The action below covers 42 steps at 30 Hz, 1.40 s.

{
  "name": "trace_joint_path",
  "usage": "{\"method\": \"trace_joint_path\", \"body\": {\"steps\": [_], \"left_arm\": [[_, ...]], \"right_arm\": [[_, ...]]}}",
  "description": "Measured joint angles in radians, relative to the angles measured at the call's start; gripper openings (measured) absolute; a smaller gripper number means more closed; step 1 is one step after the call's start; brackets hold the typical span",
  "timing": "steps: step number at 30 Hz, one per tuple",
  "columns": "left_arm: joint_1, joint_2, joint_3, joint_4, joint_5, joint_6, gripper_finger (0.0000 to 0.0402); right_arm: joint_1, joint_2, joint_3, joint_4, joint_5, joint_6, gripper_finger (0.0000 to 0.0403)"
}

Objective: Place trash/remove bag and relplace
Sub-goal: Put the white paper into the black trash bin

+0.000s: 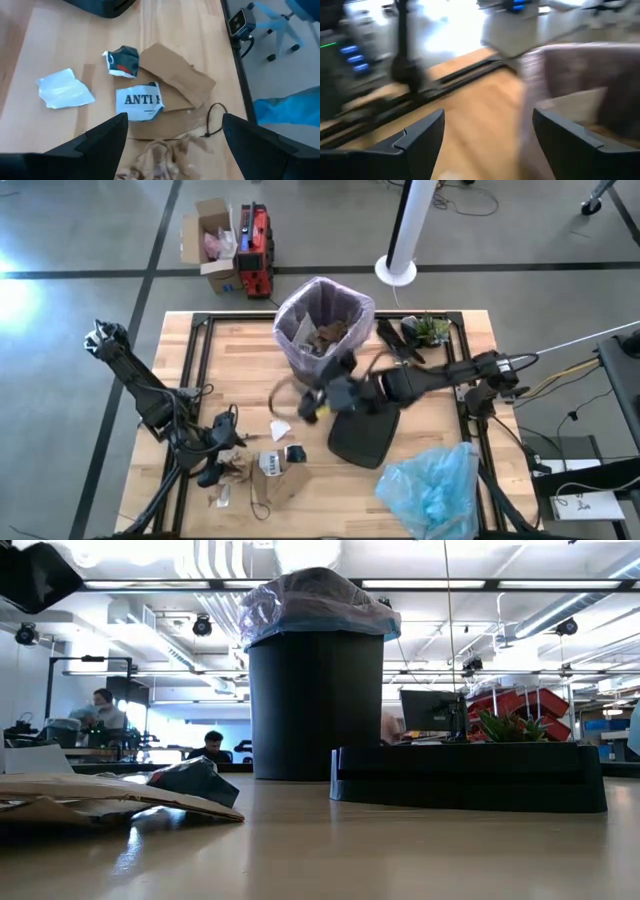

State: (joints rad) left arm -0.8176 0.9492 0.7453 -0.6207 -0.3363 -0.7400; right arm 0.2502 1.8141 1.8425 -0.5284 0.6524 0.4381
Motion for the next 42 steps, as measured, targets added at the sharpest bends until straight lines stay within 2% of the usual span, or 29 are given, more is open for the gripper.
{"method": "trace_joint_path", "body": {"steps": [6, 10, 18, 23, 30, 38, 42], "left_arm": [[0.005, -0.039, -0.097, 0.13, -0.115, 0.147, 0.0309], [0.005, -0.028, -0.184, 0.211, -0.119, 0.248, 0.0309], [0.003, 0.072, -0.309, 0.378, -0.058, 0.224, 0.0309], [0.004, 0.185, -0.316, 0.46, -0.077, 0.313, 0.0309], [0.005, 0.359, -0.316, 0.501, -0.182, 0.43, 0.0309], [0.006, 0.471, -0.231, 0.517, -0.206, 0.535, 0.0309], [0.006, 0.511, -0.185, 0.521, -0.229, 0.607, 0.0309]], "right_arm": [[0.106, 0.099, -0.02, -0.013, -0.006, 0.051, 0.0266], [0.13, 0.189, -0.021, 0.02, -0.011, 0.175, 0.0251], [0.136, 0.287, -0.019, 0.147, -0.13, 0.313, 0.0222], [0.136, 0.303, -0.018, 0.145, -0.139, 0.331, 0.0208], [0.139, 0.305, -0.018, 0.153, -0.14, 0.336, 0.02], [0.147, 0.305, -0.017, 0.147, -0.157, 0.35, 0.0196], [0.149, 0.317, -0.016, 0.091, -0.181, 0.366, 0.019]]}}
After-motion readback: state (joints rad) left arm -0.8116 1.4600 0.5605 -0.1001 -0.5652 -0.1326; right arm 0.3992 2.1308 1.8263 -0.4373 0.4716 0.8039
